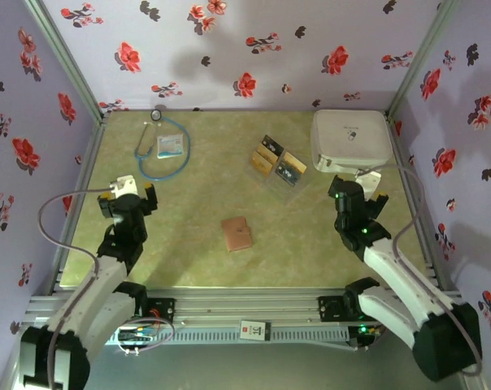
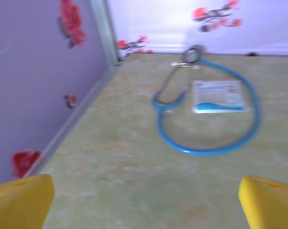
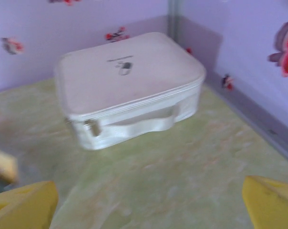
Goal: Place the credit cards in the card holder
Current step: Reset both arms
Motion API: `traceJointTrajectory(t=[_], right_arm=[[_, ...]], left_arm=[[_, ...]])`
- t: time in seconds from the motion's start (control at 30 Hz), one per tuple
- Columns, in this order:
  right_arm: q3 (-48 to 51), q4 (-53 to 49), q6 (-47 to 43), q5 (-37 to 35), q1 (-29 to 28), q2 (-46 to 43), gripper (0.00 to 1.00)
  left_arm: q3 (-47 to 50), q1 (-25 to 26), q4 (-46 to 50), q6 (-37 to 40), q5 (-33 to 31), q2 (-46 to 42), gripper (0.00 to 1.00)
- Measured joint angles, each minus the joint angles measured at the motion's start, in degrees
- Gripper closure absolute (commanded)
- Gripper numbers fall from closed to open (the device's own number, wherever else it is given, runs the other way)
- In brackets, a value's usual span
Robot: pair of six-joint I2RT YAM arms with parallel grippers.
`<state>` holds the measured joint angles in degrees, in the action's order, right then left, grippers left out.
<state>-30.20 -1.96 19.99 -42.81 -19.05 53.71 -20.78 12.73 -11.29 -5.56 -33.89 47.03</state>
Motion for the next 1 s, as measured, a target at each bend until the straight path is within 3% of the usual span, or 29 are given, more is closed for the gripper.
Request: traceJointTrajectory(t=[0.17,0.4,0.73,1.0], right_arm=[[-0.5,6.7,-3.5,-0.2,6.7,14.5,0.01],[1.5,22.4,-11.0,1.5,8.6,27.1,0.01],[12.1,51.4,-15.4,16.7,13.2,34.3,0.01],[7.6,51.4,-15.0,27.4,18.4,36.3,0.01]], left_arm=[[0.6,-2.9,-11.9,1.4,0.4,13.4,0.00],[1.5,-3.7,-27.4,5.6,2.5,30.3,0.00],[1.2,-8.0,-39.6,6.0,15.1,40.7,0.00],[-2.0,-13.6,-37.7,5.4,27.0,41.1,0.00]])
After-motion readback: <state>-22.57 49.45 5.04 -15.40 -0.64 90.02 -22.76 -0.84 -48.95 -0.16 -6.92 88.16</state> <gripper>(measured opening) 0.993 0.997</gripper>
